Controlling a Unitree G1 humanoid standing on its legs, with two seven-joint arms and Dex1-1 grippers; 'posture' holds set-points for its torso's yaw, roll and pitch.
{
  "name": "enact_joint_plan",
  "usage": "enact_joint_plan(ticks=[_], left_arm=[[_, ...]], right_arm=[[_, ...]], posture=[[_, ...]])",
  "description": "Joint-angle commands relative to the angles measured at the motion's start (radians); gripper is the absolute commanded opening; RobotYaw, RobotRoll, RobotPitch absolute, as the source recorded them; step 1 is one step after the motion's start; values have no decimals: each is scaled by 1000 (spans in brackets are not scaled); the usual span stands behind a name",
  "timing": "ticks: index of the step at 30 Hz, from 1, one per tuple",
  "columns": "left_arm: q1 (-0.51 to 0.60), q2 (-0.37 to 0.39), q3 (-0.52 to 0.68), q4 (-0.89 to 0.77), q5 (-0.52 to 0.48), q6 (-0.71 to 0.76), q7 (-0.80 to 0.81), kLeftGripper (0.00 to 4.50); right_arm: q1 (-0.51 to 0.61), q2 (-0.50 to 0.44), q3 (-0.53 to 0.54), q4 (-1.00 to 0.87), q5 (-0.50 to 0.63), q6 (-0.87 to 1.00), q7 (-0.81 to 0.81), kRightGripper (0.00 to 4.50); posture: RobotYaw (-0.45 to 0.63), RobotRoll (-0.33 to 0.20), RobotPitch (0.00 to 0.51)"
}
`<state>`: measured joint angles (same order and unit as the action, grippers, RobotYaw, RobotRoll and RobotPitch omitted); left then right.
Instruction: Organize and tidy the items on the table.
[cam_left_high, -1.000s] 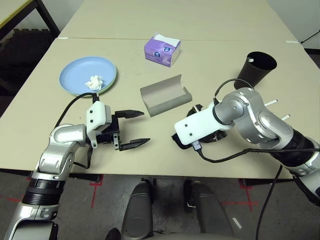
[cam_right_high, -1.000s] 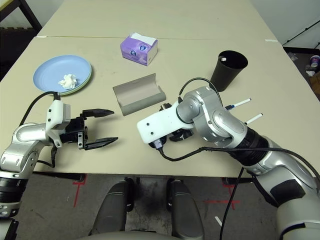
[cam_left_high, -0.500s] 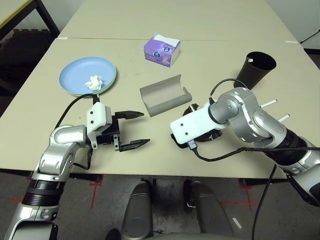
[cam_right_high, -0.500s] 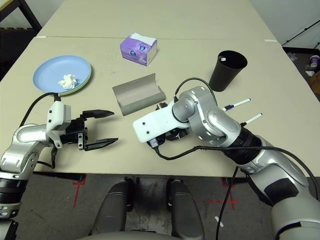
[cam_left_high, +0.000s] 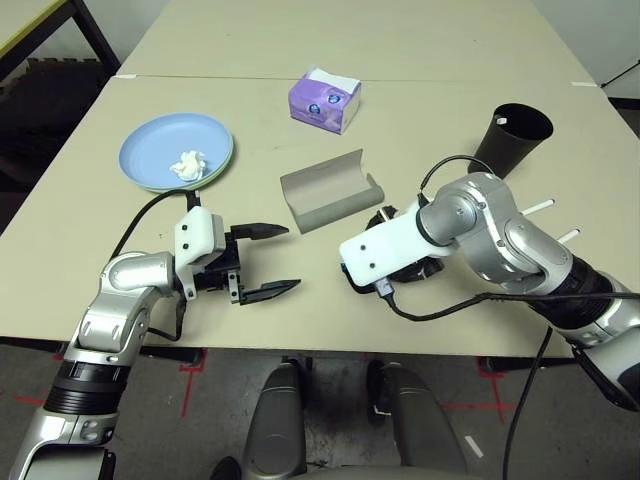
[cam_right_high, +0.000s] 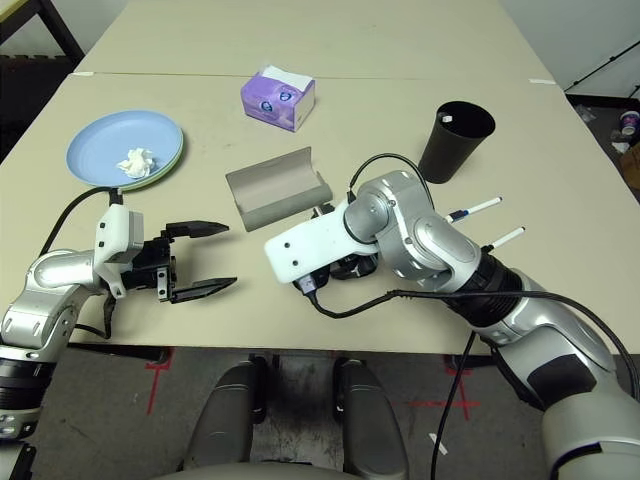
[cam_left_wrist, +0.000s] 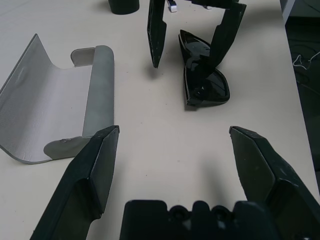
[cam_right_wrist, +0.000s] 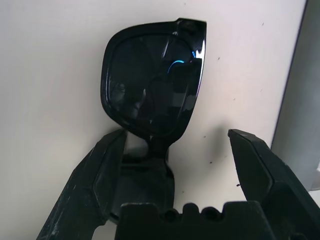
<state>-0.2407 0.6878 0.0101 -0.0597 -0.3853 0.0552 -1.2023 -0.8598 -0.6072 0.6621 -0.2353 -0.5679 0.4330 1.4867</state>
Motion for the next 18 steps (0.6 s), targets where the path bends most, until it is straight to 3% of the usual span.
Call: enact_joint_plan(ticks=[1, 8, 9, 11, 18], left_arm=[[12, 9, -15, -8, 16, -10, -3, 4484], [9, 11, -15, -4, 17, -11, -6, 4484], [8, 11, -15, -4, 17, -11, -7, 4497], [7, 11, -16, -3, 18, -11, -7, 4500], [3, 10, -18, 0, 22, -11, -6, 4500]], right_arm=[[6, -9, -5, -25, -3, 17, 14, 4500], [7, -9, 0, -32, -3, 38, 19, 4500], [7, -9, 0, -32, -3, 39, 19, 4318], [7, -9, 1, -33, -3, 42, 18, 3923], [7, -9, 0, -30, -3, 43, 16, 1359]], posture=[[53, 0, 183], [50, 0, 183], [50, 0, 183], [50, 0, 183], [49, 0, 182]])
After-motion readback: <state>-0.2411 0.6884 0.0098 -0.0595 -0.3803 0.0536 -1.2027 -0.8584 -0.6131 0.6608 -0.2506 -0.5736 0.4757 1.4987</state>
